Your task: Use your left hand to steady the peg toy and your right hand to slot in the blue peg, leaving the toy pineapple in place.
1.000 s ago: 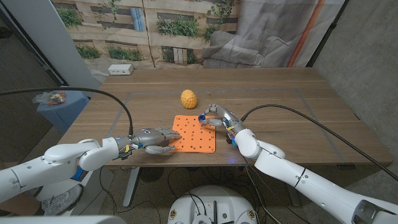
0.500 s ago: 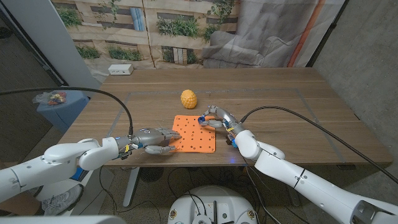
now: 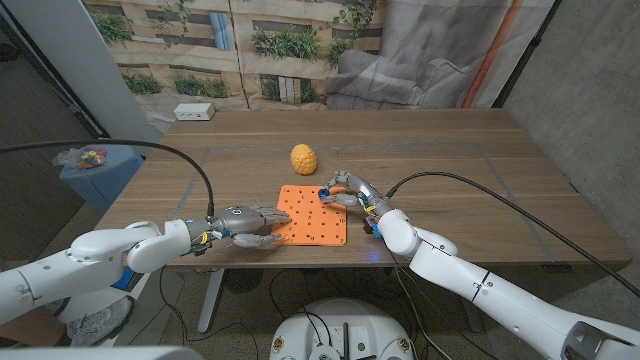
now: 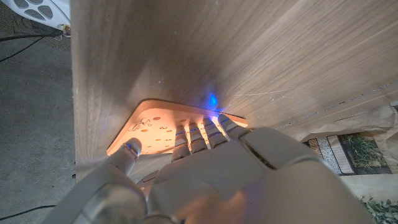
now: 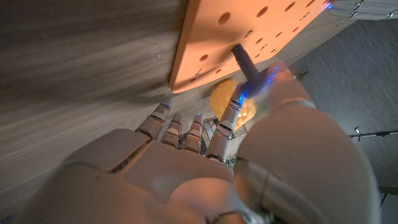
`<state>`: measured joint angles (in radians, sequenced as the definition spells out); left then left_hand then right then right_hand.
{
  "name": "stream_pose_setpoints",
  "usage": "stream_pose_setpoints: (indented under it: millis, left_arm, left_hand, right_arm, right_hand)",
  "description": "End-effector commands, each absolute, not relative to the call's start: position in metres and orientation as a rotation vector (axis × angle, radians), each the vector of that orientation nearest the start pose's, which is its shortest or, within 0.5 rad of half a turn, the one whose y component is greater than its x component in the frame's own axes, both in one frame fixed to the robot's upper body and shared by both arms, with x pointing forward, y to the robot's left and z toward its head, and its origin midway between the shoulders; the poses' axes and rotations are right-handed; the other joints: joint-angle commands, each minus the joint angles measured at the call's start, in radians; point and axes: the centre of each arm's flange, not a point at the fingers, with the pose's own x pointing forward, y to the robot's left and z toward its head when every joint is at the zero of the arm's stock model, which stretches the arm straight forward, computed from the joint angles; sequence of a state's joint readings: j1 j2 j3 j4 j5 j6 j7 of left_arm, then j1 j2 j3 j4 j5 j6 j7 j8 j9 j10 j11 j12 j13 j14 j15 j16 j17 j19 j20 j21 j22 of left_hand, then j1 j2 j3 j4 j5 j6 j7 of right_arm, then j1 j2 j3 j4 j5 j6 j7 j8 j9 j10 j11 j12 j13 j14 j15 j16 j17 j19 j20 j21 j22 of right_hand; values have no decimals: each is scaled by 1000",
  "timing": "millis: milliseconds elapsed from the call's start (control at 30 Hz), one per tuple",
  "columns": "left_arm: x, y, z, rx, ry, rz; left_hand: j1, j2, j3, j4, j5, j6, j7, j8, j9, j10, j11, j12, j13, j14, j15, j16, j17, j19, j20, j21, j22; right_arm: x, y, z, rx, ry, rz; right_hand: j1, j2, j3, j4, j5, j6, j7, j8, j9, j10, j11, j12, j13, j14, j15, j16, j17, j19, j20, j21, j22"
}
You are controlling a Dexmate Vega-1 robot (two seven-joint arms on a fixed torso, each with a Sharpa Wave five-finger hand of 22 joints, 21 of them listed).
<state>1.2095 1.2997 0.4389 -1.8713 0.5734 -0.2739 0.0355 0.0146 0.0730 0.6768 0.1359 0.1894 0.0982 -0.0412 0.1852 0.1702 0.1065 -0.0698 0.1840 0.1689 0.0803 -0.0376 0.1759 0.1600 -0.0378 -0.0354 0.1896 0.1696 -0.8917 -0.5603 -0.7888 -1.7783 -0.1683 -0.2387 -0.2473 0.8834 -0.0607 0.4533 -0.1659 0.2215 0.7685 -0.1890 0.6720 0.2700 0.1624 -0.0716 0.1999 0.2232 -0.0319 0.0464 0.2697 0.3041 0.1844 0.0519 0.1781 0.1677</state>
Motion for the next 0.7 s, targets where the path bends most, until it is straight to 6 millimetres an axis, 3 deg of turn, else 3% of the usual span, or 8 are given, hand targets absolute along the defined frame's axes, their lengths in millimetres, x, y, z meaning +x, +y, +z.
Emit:
stream_pose_setpoints:
  millis: [33, 700]
  left_arm:
    - [507, 306, -126, 1803, -602, -510]
    - [508, 305, -129, 1798, -601, -519]
  left_hand:
    - [10, 80, 0, -7, 2, 8, 2, -2, 1, 6, 1, 4, 2, 9, -58, 3, 6, 2, -139, 3, 2]
    - [13, 80, 6, -14, 1, 7, 1, -3, 1, 6, 1, 2, 3, 12, -56, 2, 6, 4, -137, 3, 2]
  right_arm:
    - [580, -84, -101, -840, -540, 259]
    - [583, -88, -103, -801, -529, 259]
  right_hand:
    - [3, 26, 7, 1, 6, 134, -34, 31, 3, 3, -3, 5, 1, -2, -1, 3, 5, 12, 1, 8, 2]
    - [4, 29, 9, 1, 6, 128, -34, 25, -1, 7, -5, 8, 0, 9, -7, 8, 7, 24, 2, 13, 2]
